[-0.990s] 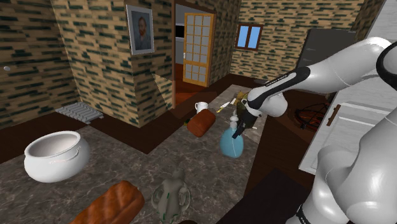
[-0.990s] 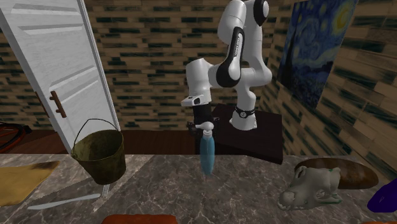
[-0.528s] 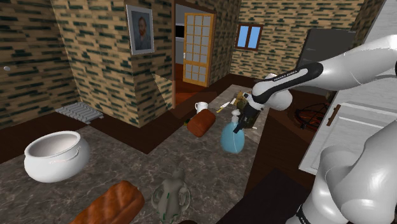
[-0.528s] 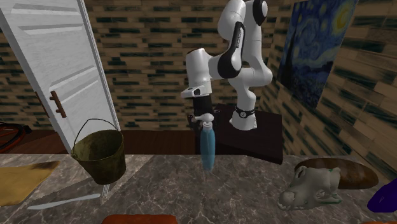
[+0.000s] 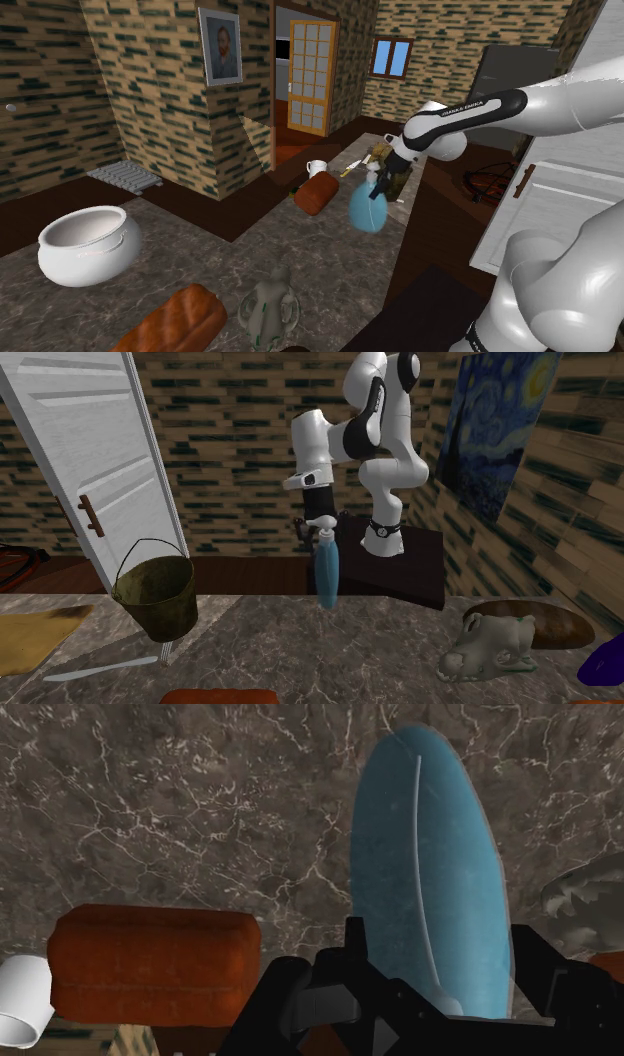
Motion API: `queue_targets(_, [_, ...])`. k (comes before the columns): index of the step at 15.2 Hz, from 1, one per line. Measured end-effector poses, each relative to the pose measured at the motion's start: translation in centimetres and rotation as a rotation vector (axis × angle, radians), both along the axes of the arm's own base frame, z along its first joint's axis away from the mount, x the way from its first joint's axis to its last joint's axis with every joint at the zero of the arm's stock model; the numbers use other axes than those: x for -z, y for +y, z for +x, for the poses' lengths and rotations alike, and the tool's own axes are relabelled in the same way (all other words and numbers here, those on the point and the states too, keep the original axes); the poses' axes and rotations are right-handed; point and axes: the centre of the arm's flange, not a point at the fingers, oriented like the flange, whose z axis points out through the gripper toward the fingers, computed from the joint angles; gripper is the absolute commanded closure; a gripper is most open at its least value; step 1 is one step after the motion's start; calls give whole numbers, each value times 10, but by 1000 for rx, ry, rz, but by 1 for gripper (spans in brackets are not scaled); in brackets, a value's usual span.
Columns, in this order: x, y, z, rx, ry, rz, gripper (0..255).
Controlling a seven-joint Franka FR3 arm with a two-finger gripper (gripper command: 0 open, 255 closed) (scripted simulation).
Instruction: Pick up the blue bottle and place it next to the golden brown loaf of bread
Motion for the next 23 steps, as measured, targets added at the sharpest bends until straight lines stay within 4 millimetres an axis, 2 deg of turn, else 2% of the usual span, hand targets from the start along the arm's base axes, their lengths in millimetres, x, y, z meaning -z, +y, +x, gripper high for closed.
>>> queue_targets(23, [-123, 0, 1, 0, 0, 0, 255])
